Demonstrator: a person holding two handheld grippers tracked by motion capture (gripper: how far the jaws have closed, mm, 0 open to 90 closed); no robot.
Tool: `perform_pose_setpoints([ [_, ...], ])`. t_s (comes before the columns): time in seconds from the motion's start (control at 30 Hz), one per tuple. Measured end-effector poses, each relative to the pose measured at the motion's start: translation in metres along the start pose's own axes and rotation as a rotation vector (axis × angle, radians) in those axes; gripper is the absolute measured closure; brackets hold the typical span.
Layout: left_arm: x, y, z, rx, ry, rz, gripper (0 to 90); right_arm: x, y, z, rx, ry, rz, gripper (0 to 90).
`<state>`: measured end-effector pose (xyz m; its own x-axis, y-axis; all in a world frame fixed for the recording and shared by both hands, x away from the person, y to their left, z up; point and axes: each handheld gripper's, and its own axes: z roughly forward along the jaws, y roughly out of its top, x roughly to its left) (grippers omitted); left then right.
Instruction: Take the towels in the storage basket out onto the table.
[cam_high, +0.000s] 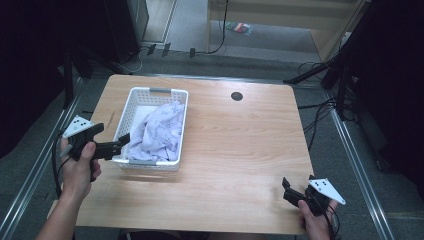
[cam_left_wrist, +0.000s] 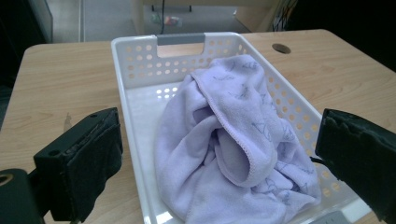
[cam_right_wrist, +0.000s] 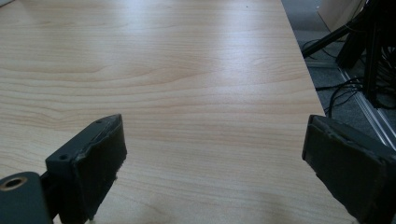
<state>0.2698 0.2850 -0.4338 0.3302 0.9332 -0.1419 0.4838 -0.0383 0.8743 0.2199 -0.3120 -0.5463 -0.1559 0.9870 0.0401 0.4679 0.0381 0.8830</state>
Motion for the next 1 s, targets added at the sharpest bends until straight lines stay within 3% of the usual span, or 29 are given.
perform_pose_setpoints([
  [0.23,-0.009,0.007,0.016,0.052,-0.017,0.020,1.6,0.000,0.000,0.000,0.000,0.000,0.000,6.5],
  [0.3,-0.012,0.010,0.020,0.069,-0.003,0.026,1.6,0.000,0.000,0.000,0.001,0.000,0.002,6.5],
  [0.7,-0.015,0.016,0.044,0.151,-0.020,0.008,0.0,0.000,0.000,0.000,0.000,0.001,0.000,6.5],
  [1.0,-0.025,0.024,0.066,0.255,-0.034,0.053,0.0,0.000,0.000,0.000,0.001,0.001,0.000,6.5],
])
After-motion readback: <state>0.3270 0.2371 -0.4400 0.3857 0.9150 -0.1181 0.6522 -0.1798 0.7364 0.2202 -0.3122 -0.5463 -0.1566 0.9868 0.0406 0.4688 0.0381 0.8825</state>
